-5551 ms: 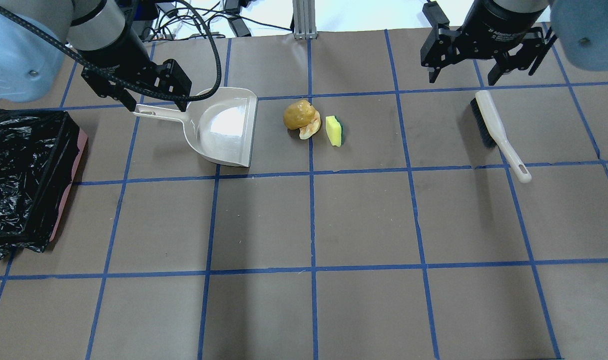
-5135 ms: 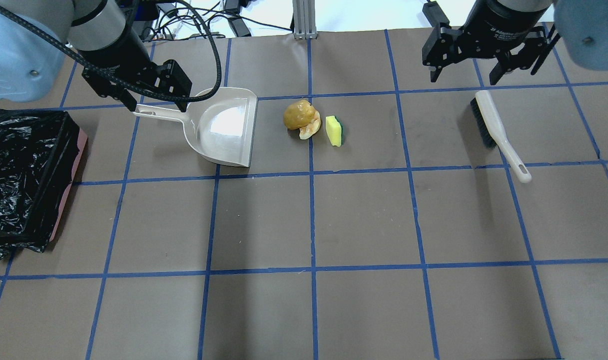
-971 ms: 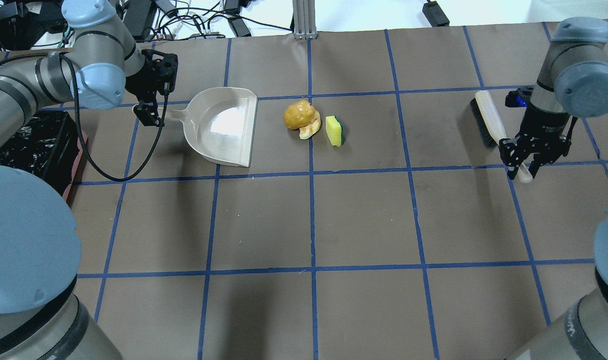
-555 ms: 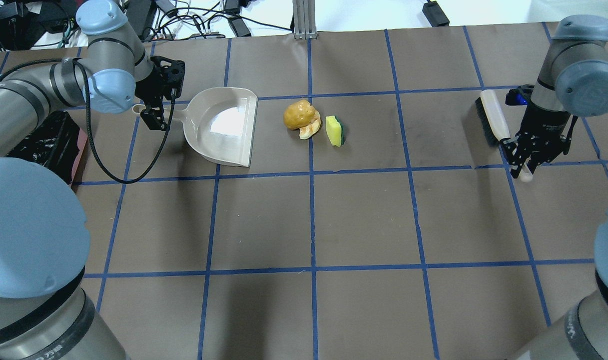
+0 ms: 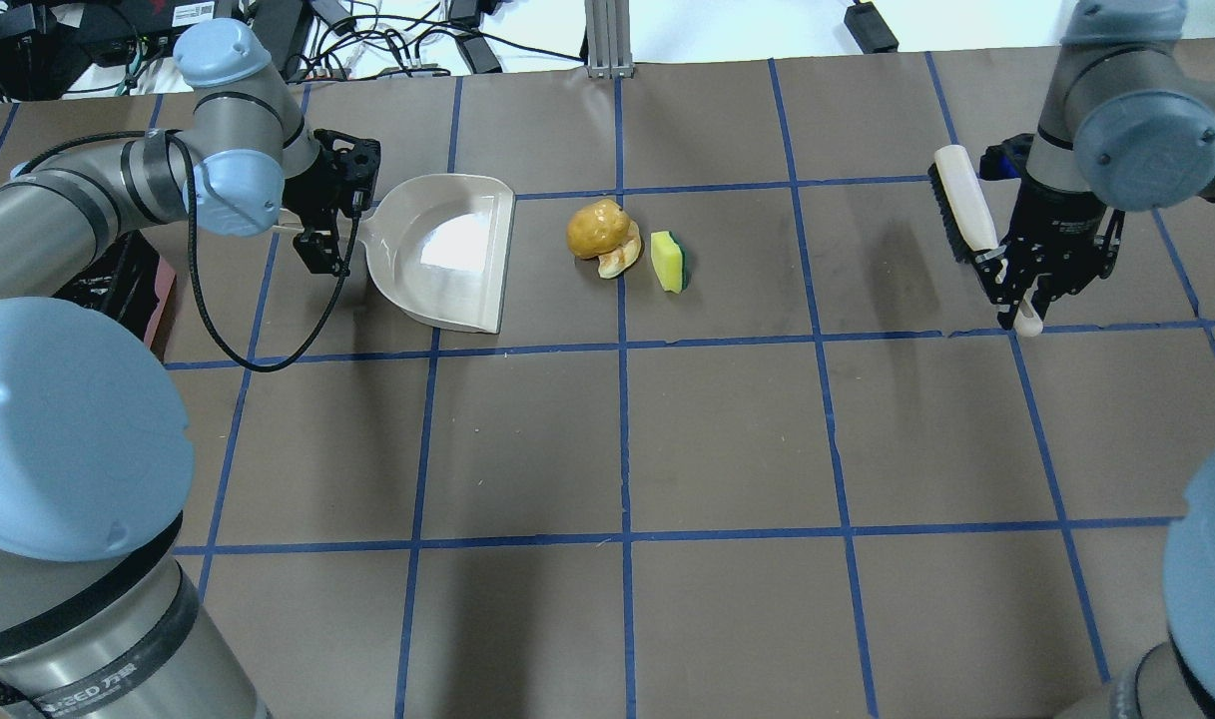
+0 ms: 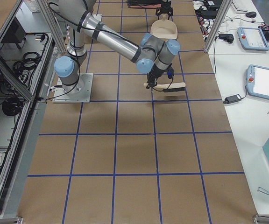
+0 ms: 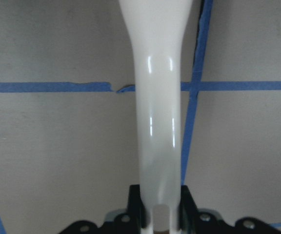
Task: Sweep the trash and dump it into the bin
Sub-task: 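Carry the brush with the right gripper toward the fruit and sponge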
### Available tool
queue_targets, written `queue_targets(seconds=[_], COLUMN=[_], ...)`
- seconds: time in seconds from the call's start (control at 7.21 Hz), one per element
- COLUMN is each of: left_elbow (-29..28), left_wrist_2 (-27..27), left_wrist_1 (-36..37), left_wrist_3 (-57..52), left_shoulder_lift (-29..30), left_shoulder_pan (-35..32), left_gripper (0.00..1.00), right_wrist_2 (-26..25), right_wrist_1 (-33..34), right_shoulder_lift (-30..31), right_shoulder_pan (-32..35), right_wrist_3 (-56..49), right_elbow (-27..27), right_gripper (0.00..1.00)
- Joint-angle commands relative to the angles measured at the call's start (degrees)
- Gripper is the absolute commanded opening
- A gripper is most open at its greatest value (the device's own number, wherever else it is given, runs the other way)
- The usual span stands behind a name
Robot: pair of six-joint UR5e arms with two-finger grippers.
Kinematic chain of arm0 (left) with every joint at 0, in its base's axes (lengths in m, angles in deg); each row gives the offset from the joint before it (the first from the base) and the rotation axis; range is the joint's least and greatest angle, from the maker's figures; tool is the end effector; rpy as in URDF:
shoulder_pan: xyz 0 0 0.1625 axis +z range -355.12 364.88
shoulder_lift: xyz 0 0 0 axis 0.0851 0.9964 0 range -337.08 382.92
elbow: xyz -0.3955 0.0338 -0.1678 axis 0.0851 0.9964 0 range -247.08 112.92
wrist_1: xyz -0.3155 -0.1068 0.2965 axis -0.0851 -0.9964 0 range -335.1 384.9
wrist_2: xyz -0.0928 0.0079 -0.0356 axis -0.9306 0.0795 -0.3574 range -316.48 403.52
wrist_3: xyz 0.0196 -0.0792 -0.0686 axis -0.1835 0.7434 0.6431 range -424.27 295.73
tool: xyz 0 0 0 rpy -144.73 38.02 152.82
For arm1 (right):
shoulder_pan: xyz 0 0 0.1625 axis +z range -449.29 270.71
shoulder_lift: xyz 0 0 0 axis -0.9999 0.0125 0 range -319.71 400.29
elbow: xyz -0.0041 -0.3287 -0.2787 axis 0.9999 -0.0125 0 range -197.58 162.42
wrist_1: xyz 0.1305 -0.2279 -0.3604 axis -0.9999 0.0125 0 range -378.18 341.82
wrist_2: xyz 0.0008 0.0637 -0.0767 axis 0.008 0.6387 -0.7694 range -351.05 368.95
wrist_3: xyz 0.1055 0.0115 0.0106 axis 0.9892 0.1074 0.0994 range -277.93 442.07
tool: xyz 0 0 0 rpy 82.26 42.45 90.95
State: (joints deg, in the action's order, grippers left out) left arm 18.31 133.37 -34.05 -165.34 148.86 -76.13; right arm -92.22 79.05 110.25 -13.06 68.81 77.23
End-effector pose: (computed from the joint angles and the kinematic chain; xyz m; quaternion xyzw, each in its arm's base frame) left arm -0.0202 -0.7277 0.1830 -0.7198 -0.6942 -0.0004 0.0027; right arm -0.0328 -0.6068 0.2585 0.0105 -0.9836 -0.1707 0.0579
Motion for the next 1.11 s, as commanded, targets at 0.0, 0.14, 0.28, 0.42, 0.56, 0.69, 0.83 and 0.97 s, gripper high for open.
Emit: queue_targets(seconds=[0.0, 0.14, 0.28, 0.42, 0.56, 0.69, 0.83, 0.97], left_elbow=[-0.57, -0.58, -0.58, -0.58, -0.58, -0.58, -0.58, -0.66], left_wrist_2=[-2.38, -3.44, -3.46, -3.46, -3.28, -3.28, -3.02, -3.19], left_wrist_1=[-0.11, -0.20, -0.90, -1.16, -1.17, -1.17, -2.30, -2.40], left_wrist_3=[-0.71, -0.36, -0.36, -0.54, -0.97, -1.24, -0.89, -0.80], left_shoulder_lift=[0.45, 0.54, 0.80, 0.89, 0.89, 0.89, 0.89, 0.80], left_shoulder_pan=[-0.11, -0.28, -0.19, -0.19, -0.19, -0.19, -0.28, -0.37], left_gripper=[1.00, 0.97, 0.94, 0.82, 0.80, 0.67, 0.43, 0.31], right_wrist_2=[-0.42, 0.36, 0.54, 1.07, 4.55, 6.15, 6.34, 8.69], right_wrist_1=[-2.92, -2.92, -2.92, -2.92, -2.92, -2.75, -2.66, -2.57], right_shoulder_lift=[0.35, 0.35, 0.00, -0.43, -0.79, -1.92, -3.41, -4.12], right_shoulder_pan=[8.20, 11.46, 15.49, 18.75, 20.52, 22.54, 24.83, 26.76], right_wrist_3=[8.65, 12.78, 17.95, 22.62, 26.14, 31.57, 33.89, 34.43], right_elbow=[-2.00, -2.09, -2.09, -2.00, -2.09, -2.09, -2.70, -3.57], right_gripper=[0.11, 0.11, 0.11, 0.11, 0.11, 0.11, 0.11, 0.10])
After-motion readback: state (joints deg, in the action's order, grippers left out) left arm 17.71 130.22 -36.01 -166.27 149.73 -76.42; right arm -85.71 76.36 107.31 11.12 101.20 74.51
